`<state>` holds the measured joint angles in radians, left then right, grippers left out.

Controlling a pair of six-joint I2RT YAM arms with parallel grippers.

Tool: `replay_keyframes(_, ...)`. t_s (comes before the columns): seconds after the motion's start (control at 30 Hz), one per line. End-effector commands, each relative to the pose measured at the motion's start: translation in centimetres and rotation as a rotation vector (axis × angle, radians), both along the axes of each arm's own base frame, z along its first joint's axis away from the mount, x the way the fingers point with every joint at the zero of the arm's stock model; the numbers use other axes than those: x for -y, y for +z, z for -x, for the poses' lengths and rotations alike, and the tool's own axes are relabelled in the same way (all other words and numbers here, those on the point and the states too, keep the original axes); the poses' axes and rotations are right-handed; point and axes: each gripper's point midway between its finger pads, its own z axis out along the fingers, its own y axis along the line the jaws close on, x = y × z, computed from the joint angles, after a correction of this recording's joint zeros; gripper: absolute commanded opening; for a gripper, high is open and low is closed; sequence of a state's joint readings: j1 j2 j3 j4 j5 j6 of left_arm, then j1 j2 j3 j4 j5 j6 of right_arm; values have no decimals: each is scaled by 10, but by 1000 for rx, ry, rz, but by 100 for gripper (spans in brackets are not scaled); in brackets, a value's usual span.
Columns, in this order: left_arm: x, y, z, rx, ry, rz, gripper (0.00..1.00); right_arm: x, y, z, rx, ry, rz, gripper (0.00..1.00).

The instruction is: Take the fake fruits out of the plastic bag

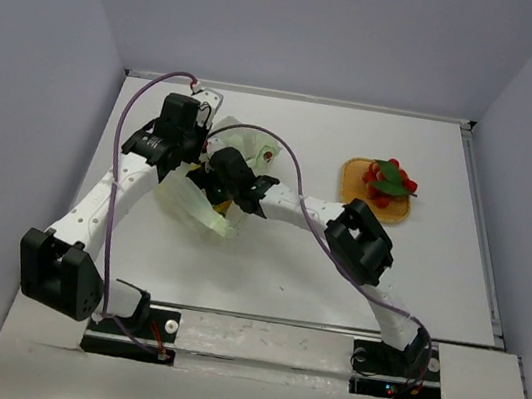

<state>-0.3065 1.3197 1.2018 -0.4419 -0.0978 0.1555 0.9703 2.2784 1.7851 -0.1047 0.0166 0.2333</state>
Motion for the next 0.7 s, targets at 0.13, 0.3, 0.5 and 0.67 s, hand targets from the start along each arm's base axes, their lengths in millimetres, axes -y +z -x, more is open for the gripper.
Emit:
replay_keyframes(0.13, 9, 23, -13, 55, -3, 74, 0, 2, -69, 19, -97, 153, 84, 91)
replay_keyframes(0.3, -5, 20, -19, 55, 52, 61, 0, 29, -93, 37, -114, 133, 152, 61)
replay_keyframes(0.5, -9, 24, -20, 66, 52, 49, 0, 28, -36, 30, -34, 121, 91, 32)
replay_keyframes(0.67, -12, 26, -19, 77, 52, 32, 0, 23, 36, 22, 49, 93, -2, 8)
